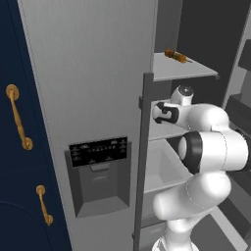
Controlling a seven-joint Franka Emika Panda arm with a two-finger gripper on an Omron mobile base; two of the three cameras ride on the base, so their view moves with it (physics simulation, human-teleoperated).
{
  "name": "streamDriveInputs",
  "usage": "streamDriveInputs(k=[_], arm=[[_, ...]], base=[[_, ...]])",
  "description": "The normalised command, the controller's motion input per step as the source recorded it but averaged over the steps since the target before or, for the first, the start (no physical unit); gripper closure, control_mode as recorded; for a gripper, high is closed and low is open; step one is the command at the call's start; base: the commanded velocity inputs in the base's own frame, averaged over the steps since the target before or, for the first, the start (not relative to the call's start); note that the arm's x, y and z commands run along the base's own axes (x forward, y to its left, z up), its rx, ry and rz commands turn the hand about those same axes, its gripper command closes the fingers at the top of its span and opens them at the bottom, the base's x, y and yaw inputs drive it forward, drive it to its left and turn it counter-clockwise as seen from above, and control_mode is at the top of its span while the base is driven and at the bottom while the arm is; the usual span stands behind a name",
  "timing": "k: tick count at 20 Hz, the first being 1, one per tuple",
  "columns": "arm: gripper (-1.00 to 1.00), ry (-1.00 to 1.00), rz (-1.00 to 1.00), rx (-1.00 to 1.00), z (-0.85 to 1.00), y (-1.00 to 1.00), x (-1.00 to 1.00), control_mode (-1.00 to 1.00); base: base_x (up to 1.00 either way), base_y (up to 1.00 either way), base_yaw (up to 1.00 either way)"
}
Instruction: Take the strawberry from the fridge and place it on top of the pancake, located on the dining counter.
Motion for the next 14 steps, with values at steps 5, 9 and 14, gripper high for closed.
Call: streamDriveInputs(k=[5,9,14], arm=[[-1.00,0.06,0.00,0.00,-0.16,0.00,0.07,-1.00],[-1.00,0.09,0.00,0.00,-0.23,0.00,0.03,-1.00],[-1.00,0.01,0.00,0.00,-0.12,0.00,0.05,-1.00]], base=[[0.00,0.00,0.00],[0.00,0.00,0.00],[0.00,0.00,0.00]])
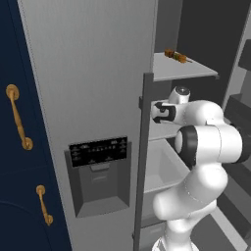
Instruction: Take the strawberry from the fridge and place it on top of the pancake, located on the dining counter.
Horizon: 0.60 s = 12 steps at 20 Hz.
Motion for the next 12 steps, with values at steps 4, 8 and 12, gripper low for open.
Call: streamDriveInputs(k=[4,8,12], arm=[[-1.00,0.00,0.00,0.00,-0.14,0.00,0.03,-1.00],[1.00,0.00,0.00,0.00,-0.18,0.00,0.03,-1.00],[1.00,0.03,0.00,0.00,-0.23,0.00,0.01,-1.00]], base=[[0.00,0.00,0.00],[0.00,0.00,0.00],[0.00,0.00,0.00]])
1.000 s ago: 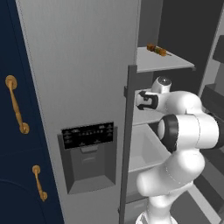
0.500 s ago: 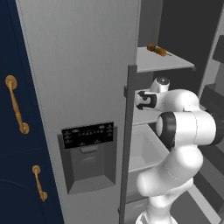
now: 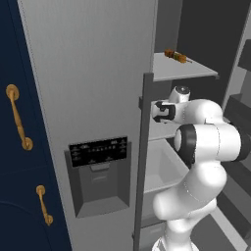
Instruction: Take the strawberry from the fridge and place it on top of the pancake, located on the dining counter.
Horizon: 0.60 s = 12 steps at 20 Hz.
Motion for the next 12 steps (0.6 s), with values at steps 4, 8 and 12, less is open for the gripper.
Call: streamDriveInputs(k=[4,8,12], arm=[[1.00,0.02,0.00,0.00,-0.19,0.00,-0.01,-1.00],[1.00,0.00,-0.01,0.00,-0.01,0.00,-0.21,-1.00],[1.00,-0.05,-0.01,0.00,0.07,0.00,-0.55,-1.00]], base=[[0.00,0.00,0.00],[0.00,0.00,0.00],[0.00,0.00,0.00]])
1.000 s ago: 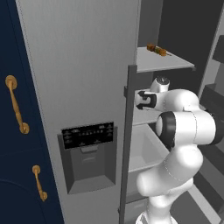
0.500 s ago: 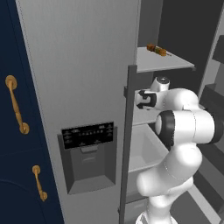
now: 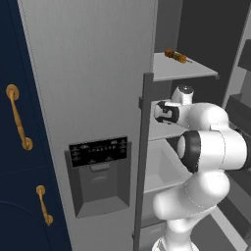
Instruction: Take the strawberry from the fridge and place it on top of the pancake, located on the dining counter.
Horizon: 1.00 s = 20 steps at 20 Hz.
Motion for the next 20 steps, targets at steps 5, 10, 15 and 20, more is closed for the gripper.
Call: streamDriveInputs(k=[5,10,15,20], arm=[[1.00,-0.03,0.00,0.00,0.23,0.00,-0.64,-1.00],[1.00,-0.01,0.02,0.00,0.36,0.02,-0.64,-1.00],[1.00,-0.01,0.02,0.00,0.22,0.07,-0.67,-1.00],[1.00,0.00,0.01,-0.01,0.30,0.15,-0.75,-1.00]], base=[[0.00,0.00,0.00],[0.00,0.00,0.00],[0.00,0.00,0.00],[0.00,0.00,0.00]])
